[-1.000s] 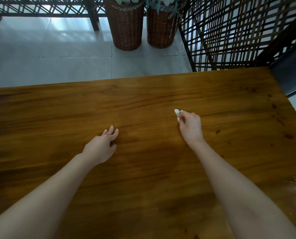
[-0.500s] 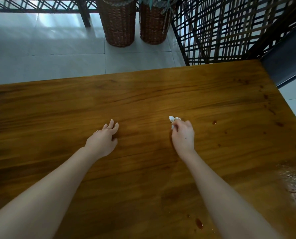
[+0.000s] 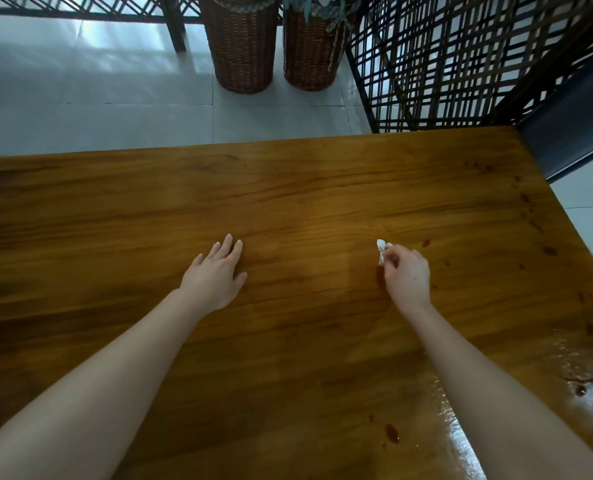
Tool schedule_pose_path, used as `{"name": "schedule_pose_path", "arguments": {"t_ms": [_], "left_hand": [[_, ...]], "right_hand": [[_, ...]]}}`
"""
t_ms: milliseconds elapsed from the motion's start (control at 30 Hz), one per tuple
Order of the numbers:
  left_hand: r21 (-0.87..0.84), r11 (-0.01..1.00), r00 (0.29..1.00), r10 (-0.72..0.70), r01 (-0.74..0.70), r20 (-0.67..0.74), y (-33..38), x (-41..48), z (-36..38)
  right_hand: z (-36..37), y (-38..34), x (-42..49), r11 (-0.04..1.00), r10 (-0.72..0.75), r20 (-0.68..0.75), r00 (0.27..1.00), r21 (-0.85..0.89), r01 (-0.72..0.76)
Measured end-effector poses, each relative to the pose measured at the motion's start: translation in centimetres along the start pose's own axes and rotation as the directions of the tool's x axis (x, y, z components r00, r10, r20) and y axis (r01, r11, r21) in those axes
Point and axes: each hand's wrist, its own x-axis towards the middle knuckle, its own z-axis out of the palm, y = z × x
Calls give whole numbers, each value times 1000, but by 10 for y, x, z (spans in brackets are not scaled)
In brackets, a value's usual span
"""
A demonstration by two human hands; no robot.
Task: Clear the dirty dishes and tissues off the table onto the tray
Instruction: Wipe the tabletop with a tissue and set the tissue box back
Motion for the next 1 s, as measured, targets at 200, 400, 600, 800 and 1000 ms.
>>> {"name": "schedule_pose_path", "arguments": {"t_ms": [200,400,600,800,1000], "left_hand": [[-27,999,997,-24,22,-67,7,-37,10],[-127,990,995,-68,59,-71,25,-82,27],[-112,991,986,-91,76,-136,44,-123,60],[16,993,990,-116,118,-82,35,-151,93],[8,997,997,-71,71,34,27,-149,94]], "right_hand": [[4,-26,-23,998,65,66,996,19,-66],[24,-65,-104,963,-258,169,951,119,240],[32,-71,-154,907,-416,234,879,175,383],[15,-39,-148,927,-370,233,899,163,339],[-5,2,-122,983,30,70,997,178,-42]]}}
